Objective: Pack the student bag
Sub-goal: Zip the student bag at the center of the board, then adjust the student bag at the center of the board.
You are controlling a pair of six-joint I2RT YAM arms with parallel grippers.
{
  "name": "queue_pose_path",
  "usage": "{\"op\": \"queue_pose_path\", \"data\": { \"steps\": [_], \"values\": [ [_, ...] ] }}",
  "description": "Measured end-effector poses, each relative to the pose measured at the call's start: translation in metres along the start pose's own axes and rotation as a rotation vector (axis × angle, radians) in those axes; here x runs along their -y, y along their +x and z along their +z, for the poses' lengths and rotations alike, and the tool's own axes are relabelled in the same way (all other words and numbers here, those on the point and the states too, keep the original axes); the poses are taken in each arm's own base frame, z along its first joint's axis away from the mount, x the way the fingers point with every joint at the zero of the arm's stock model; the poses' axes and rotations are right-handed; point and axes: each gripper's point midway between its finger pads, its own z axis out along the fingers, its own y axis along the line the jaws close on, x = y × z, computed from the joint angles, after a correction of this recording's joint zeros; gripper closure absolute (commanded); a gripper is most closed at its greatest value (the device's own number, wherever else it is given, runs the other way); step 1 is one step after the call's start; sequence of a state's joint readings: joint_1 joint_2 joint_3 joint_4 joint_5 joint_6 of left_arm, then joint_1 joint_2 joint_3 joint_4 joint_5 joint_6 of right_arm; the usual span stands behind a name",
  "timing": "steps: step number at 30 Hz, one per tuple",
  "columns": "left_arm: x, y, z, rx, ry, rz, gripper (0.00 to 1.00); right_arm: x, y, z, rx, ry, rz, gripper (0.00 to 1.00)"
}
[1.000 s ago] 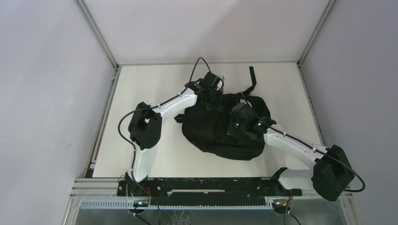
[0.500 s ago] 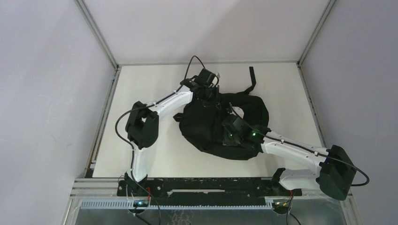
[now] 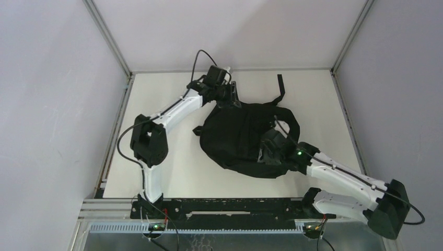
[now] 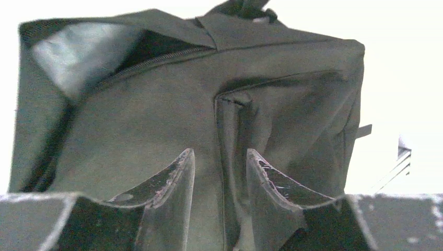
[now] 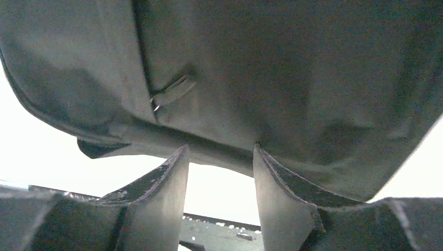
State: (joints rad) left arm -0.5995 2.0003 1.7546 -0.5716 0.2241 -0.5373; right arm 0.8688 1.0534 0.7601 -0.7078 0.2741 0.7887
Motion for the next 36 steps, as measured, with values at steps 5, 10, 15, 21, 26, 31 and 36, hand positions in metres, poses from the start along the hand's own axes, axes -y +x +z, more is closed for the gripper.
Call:
{"op": "queue_pose_path", "data": {
  "steps": [5, 10, 15, 21, 26, 31, 36],
  "values": [
    [-0.002, -0.033, -0.038, 0.114, -0.006, 0.008, 0.55, 0.034, -0.030, -0.016, 0.105, 0.053, 0.150, 0.48],
    [-0.024, -0.049, -0.062, 0.178, -0.032, -0.018, 0.55, 0.083, -0.033, -0.020, 0.164, 0.143, 0.331, 0.52],
    [-0.087, -0.032, -0.055, 0.138, -0.139, -0.103, 0.55, 0.109, -0.013, -0.014, 0.130, 0.192, 0.425, 0.54],
    [-0.142, -0.005, -0.046, 0.078, -0.246, -0.182, 0.57, 0.106, -0.001, -0.005, 0.088, 0.160, 0.451, 0.54],
    [-0.156, 0.037, -0.019, 0.001, -0.235, -0.217, 0.58, 0.105, 0.002, 0.013, 0.052, 0.165, 0.461, 0.55],
    [-0.152, 0.085, -0.002, -0.066, -0.223, -0.228, 0.58, 0.118, -0.016, 0.042, 0.044, 0.200, 0.525, 0.54],
    [-0.119, 0.122, -0.006, -0.075, -0.194, -0.156, 0.59, 0.147, -0.056, 0.064, 0.056, 0.266, 0.603, 0.51]
  ]
}}
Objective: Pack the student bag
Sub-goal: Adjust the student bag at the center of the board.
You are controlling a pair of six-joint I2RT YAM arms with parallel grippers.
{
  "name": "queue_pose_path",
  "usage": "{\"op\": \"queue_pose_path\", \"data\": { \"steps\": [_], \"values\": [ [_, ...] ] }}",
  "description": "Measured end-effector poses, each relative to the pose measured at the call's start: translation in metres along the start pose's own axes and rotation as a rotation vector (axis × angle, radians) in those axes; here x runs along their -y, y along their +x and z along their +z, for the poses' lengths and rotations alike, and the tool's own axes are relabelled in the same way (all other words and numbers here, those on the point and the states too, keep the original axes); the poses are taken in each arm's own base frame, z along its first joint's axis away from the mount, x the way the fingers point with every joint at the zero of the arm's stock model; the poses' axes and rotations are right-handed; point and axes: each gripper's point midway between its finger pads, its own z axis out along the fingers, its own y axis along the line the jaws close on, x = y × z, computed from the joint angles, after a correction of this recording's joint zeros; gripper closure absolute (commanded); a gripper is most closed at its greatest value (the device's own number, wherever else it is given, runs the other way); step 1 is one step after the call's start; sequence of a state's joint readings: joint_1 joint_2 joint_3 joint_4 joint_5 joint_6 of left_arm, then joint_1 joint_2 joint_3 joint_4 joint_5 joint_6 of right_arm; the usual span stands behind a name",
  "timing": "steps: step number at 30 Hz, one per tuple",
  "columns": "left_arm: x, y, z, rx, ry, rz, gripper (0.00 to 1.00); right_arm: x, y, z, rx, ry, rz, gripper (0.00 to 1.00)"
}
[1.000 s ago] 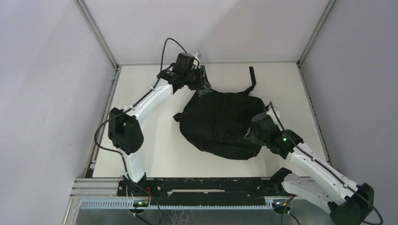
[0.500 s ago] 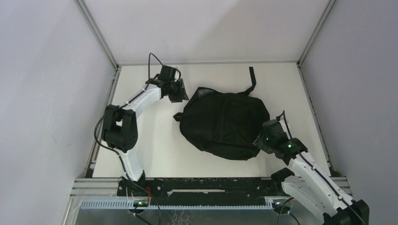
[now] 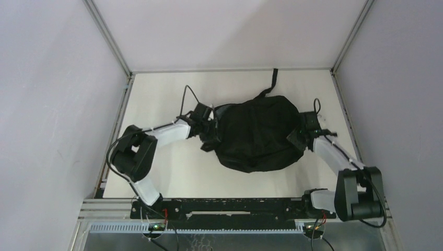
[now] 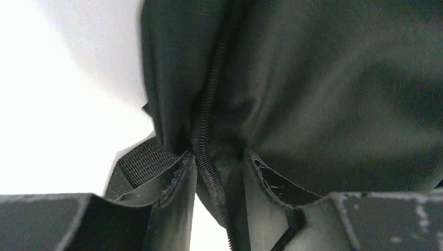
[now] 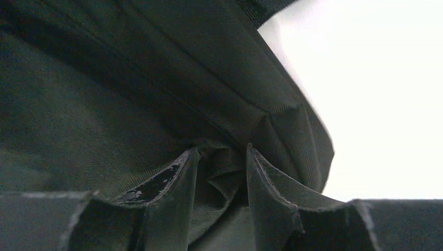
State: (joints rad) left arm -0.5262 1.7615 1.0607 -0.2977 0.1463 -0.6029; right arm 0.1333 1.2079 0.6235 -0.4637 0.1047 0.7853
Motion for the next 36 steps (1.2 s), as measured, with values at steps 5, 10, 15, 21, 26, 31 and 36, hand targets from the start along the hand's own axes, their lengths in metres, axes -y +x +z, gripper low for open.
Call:
{"op": "queue_pose_path", "data": {
  "steps": [5, 10, 15, 21, 26, 31, 36],
  "values": [
    [0.038, 0.079, -0.028, -0.098, 0.065, 0.166, 0.58, -0.037, -0.064, -0.011, 0.137, -0.070, -0.039, 0.44],
    [0.058, 0.108, -0.065, -0.116, 0.099, 0.326, 0.57, -0.062, -0.088, -0.055, 0.260, -0.206, -0.098, 0.41],
    [0.012, 0.045, -0.071, -0.003, 0.008, 0.161, 0.54, -0.062, -0.081, -0.085, 0.291, -0.245, -0.162, 0.42],
    [-0.003, 0.015, -0.073, 0.054, -0.032, 0.094, 0.53, -0.058, -0.035, -0.106, 0.225, -0.276, -0.273, 0.44],
    [0.008, -0.002, -0.065, 0.078, -0.017, 0.087, 0.53, -0.057, 0.031, -0.103, 0.086, -0.303, -0.391, 0.45],
    [0.002, 0.004, -0.045, 0.035, -0.034, 0.070, 0.54, -0.038, 0.087, -0.086, -0.051, -0.247, -0.476, 0.46],
    [-0.006, 0.017, -0.024, -0.037, -0.045, 0.052, 0.58, -0.020, 0.107, -0.068, -0.100, -0.134, -0.481, 0.52]
  ]
}}
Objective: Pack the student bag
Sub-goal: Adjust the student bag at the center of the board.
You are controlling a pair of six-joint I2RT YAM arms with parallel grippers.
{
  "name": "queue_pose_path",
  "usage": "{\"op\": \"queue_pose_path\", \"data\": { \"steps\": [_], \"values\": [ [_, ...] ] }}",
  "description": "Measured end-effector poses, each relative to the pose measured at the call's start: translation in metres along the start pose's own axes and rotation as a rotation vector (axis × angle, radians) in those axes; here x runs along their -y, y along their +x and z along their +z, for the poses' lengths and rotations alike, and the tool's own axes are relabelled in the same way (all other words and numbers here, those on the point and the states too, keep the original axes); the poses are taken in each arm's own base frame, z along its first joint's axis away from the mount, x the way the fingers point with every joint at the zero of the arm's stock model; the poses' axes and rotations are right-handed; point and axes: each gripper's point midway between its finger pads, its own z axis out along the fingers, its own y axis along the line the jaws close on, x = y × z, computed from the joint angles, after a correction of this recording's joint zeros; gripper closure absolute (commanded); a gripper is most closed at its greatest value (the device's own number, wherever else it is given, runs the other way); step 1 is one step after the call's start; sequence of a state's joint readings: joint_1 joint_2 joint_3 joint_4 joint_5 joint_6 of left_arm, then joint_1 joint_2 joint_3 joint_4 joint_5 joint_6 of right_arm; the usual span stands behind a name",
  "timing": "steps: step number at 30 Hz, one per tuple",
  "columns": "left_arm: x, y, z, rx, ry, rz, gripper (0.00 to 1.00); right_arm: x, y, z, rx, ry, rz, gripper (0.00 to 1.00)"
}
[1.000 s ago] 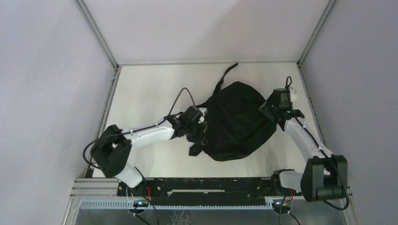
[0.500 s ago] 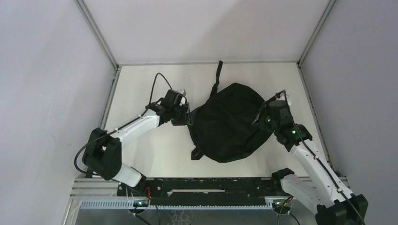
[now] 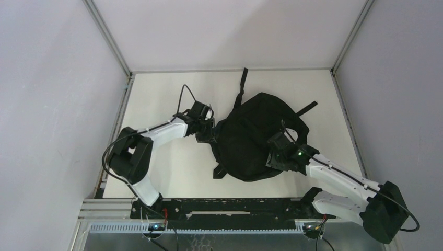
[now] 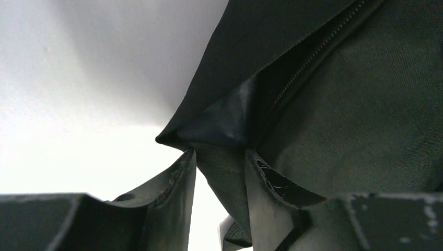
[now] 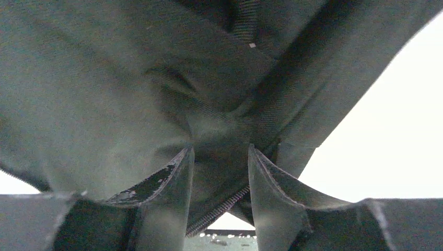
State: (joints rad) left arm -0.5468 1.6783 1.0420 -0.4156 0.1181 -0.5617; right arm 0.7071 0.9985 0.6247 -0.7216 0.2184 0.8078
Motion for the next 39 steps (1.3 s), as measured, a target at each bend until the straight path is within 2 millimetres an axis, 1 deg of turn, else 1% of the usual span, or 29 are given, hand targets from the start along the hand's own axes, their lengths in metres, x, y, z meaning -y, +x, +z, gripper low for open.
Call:
{"op": "queue_pose_path", "data": {
  "steps": [4, 5, 7, 8, 9, 10, 11, 14, 16, 20, 24, 26, 28, 29, 31, 32, 33, 35, 39],
  "values": [
    [0.004, 0.003, 0.003, -0.017, 0.021, -0.015, 0.62, 0.020, 0.000, 0.008, 0.008, 0.116, 0.066, 0.52],
    [0.005, 0.003, 0.003, -0.017, 0.028, -0.015, 0.63, 0.024, -0.002, 0.007, 0.016, 0.128, 0.074, 0.52],
    [0.007, 0.003, 0.003, -0.019, 0.038, -0.014, 0.70, 0.024, -0.004, 0.000, 0.048, 0.113, 0.076, 0.52],
    [0.007, 0.003, 0.003, -0.019, 0.039, -0.014, 0.76, 0.023, -0.007, -0.006, 0.071, 0.093, 0.078, 0.52],
    [0.007, 0.002, 0.003, -0.017, 0.040, -0.013, 0.87, 0.022, -0.009, -0.013, 0.096, 0.068, 0.083, 0.52],
    [0.008, 0.002, 0.003, -0.016, 0.041, -0.015, 0.96, 0.021, -0.011, -0.019, 0.119, 0.045, 0.089, 0.52],
    [0.008, 0.002, 0.003, -0.014, 0.042, -0.013, 0.99, 0.021, -0.013, -0.026, 0.142, 0.025, 0.099, 0.52],
    [0.011, 0.000, 0.002, -0.007, 0.056, -0.010, 1.00, 0.025, -0.015, -0.042, 0.190, -0.015, 0.149, 0.51],
    [0.012, 0.000, 0.001, 0.000, 0.066, -0.009, 1.00, 0.027, -0.013, -0.048, 0.193, -0.030, 0.189, 0.51],
    [0.012, 0.004, -0.001, -0.003, 0.079, -0.008, 1.00, 0.030, 0.000, -0.046, 0.129, -0.006, 0.233, 0.48],
    [0.013, 0.003, -0.002, 0.000, 0.085, -0.007, 1.00, 0.017, 0.016, -0.041, 0.028, -0.037, 0.243, 0.48],
    [0.014, 0.002, -0.002, 0.002, 0.088, -0.007, 1.00, 0.010, 0.021, -0.038, -0.004, -0.059, 0.246, 0.52],
    [0.014, 0.002, -0.002, 0.004, 0.089, -0.007, 1.00, 0.004, 0.025, -0.035, -0.032, -0.079, 0.249, 0.62],
    [0.014, 0.002, -0.002, 0.005, 0.090, -0.007, 1.00, 0.000, 0.027, -0.033, -0.046, -0.088, 0.251, 0.68],
    [0.015, 0.001, -0.002, 0.006, 0.093, -0.006, 1.00, -0.006, 0.029, -0.031, -0.067, -0.104, 0.256, 0.84],
    [0.016, 0.001, -0.002, 0.007, 0.096, -0.006, 1.00, -0.008, 0.028, -0.030, -0.074, -0.112, 0.257, 0.96],
    [0.016, 0.001, -0.002, 0.009, 0.097, -0.005, 1.00, -0.011, 0.027, -0.029, -0.081, -0.121, 0.264, 1.00],
    [0.016, 0.000, -0.003, 0.011, 0.099, -0.005, 1.00, -0.015, 0.024, -0.028, -0.093, -0.142, 0.288, 1.00],
    [0.017, 0.000, -0.003, 0.014, 0.101, -0.004, 1.00, -0.023, 0.010, -0.031, -0.084, -0.206, 0.345, 1.00]
  ]
}}
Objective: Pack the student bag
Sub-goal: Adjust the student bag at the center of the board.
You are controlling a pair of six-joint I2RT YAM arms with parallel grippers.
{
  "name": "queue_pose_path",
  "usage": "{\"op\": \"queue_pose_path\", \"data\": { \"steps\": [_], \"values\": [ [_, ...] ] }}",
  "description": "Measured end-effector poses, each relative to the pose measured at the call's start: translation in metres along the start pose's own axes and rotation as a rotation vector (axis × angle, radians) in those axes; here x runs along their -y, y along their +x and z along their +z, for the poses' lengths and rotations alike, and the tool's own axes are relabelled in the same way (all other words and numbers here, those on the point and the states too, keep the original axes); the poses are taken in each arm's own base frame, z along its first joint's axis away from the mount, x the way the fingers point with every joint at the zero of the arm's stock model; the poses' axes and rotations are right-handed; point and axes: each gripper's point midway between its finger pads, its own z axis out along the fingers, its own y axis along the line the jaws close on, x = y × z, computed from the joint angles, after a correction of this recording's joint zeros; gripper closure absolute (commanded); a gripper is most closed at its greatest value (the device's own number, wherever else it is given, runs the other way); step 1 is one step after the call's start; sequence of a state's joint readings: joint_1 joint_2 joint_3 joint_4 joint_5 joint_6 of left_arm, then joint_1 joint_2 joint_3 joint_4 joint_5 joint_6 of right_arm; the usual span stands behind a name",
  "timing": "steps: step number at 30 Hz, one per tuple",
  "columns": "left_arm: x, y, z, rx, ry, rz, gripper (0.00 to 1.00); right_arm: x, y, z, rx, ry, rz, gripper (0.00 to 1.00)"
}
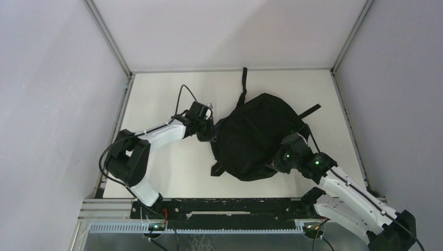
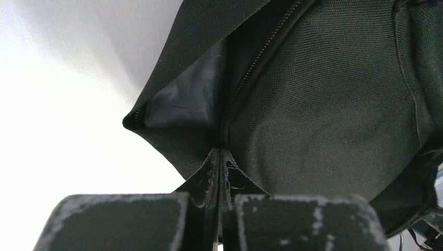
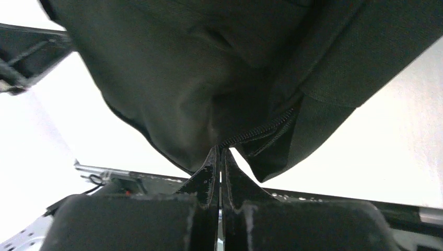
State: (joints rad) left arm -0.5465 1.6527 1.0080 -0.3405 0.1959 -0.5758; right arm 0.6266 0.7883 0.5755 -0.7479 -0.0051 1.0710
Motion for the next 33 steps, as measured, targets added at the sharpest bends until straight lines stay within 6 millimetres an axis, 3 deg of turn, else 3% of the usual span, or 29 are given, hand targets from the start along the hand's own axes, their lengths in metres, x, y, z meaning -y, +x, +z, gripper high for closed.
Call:
{"op": "queue_pose_path", "data": {
  "steps": [7, 14, 25, 30, 33],
  "values": [
    [0.000, 0.000, -0.001, 0.001, 0.000, 0.001, 1.00, -0.023, -0.018, -0.014, 0.051, -0.147, 0.005, 1.00],
    [0.007, -0.006, -0.013, 0.031, 0.019, 0.015, 1.00, -0.035, -0.021, -0.013, 0.060, -0.198, -0.054, 1.00],
    [0.009, -0.008, -0.017, 0.040, 0.025, 0.018, 0.98, -0.090, -0.032, -0.021, 0.102, -0.424, -0.140, 1.00],
    [0.010, -0.009, -0.024, 0.048, 0.029, 0.026, 0.90, -0.089, -0.032, -0.010, 0.087, -0.398, -0.139, 1.00],
    [0.016, -0.015, -0.042, 0.089, 0.044, 0.046, 0.85, -0.083, -0.029, 0.004, 0.057, -0.351, -0.130, 1.00]
  ]
}}
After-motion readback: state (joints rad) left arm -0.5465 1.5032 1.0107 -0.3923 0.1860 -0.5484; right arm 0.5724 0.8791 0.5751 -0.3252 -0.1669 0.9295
